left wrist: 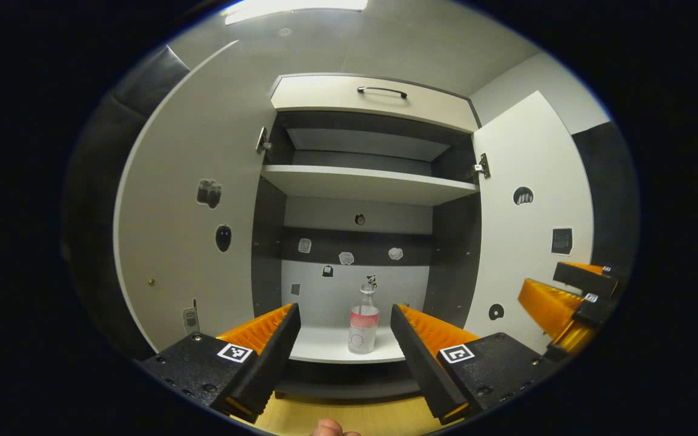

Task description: Grasp the bottle in the cabinet with the left hand and place it on the coaster, then close the right door with the right hand and the left door with the left hand.

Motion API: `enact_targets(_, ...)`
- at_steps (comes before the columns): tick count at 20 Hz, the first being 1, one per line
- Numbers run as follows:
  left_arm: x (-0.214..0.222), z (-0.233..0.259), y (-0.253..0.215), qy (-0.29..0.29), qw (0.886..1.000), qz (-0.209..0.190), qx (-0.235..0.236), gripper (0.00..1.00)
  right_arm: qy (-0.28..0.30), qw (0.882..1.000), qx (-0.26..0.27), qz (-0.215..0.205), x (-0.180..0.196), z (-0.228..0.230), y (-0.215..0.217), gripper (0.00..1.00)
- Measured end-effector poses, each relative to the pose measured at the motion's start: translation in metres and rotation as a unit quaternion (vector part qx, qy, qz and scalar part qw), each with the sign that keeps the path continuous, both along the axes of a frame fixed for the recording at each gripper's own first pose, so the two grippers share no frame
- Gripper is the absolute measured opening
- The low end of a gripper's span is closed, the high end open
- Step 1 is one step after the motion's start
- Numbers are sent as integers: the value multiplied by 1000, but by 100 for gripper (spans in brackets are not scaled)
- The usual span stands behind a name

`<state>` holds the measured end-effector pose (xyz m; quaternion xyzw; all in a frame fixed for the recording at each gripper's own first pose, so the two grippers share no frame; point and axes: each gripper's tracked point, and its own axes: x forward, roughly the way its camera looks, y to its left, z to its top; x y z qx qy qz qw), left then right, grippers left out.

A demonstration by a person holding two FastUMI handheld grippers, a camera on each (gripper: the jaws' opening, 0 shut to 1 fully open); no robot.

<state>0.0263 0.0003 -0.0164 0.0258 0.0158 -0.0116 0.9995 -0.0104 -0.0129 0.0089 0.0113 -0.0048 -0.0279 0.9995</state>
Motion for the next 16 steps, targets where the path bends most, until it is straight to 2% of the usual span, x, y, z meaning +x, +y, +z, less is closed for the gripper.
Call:
enact_targets(8, 91, -38, -17, 46, 998, -37, -1, 96, -9, 998, -5, -65, -27, 12, -42, 96)
enact_targets(10, 117, -48, -18, 55, 998, -36, 5, 96, -10, 997, -3, -70, -36, 14, -46, 93)
enact_targets(14, 162, -71, -19, 76, 997, -34, 5, 96, -20, 995, -13, -98, -53, 23, -61, 99)
enact_targets(16, 180, -82, -20, 90, 995, -34, 6, 96, -16, 993, -12, -114, -59, 22, -70, 95)
